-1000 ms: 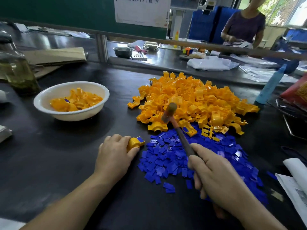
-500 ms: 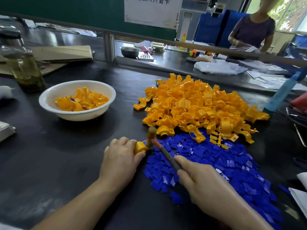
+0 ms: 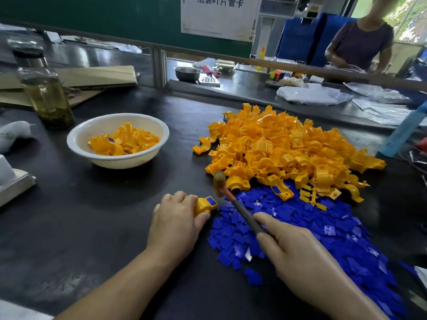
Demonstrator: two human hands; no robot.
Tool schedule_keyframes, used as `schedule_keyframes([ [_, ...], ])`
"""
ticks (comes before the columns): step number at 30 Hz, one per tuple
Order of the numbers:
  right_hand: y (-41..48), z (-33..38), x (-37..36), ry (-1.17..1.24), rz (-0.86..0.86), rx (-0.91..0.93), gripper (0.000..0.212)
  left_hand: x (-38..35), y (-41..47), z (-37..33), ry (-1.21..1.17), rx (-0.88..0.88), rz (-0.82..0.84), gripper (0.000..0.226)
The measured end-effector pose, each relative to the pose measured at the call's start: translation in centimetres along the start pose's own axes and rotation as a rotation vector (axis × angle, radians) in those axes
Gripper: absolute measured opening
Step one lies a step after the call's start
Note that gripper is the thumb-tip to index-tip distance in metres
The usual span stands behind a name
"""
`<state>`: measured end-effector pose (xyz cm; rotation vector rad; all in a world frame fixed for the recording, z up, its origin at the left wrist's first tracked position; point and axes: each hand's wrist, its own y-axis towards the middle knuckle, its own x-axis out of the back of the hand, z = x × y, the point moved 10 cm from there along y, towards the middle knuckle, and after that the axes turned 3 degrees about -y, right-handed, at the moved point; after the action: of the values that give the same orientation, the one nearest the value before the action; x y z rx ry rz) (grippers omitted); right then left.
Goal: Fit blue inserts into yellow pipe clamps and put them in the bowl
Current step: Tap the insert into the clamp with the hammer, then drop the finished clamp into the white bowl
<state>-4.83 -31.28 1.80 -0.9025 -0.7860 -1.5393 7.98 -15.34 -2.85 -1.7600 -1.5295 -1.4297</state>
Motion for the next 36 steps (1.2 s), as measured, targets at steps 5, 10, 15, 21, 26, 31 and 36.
schedule_keyframes([
  [5, -2.6, -3.4, 2.8, -0.164, -0.195, -0.080, 0.040, 0.2, 0.0, 0.2, 0.006, 0.007, -0.016, 0.047],
  [10, -3.6, -6.7, 4.5, -0.443, -0.196, -0.187, 0.057, -0.1, 0.1, 0.8, -0.020, 0.059, 0.032, 0.045],
  [15, -3.9, -10.3, 4.9, -0.510, -0.135, -0.315, 0.060, 0.3, 1.9, 4.7, -1.081, 0.548, 0.065, 0.031],
  [21, -3.2, -10.3, 5.1, -0.550, -0.130, -0.284, 0.055, 3.3, 7.5, 6.7, -1.726, 0.814, -0.089, 0.053],
  [26, -0.8, -7.1, 5.8, -0.541, -0.218, -0.161, 0.042, 2.9, 8.6, 6.2, -1.902, 0.765, -0.116, 0.082],
  [31, 5.1, -2.2, 4.5, -0.413, -0.310, 0.035, 0.040, -1.9, 5.4, 2.2, -1.654, 0.793, 0.050, 0.053],
  [36, 11.7, 0.7, 0.0, -0.405, -0.227, 0.160, 0.050, -3.8, 2.8, -0.1, -1.452, 0.616, 0.014, 0.054],
])
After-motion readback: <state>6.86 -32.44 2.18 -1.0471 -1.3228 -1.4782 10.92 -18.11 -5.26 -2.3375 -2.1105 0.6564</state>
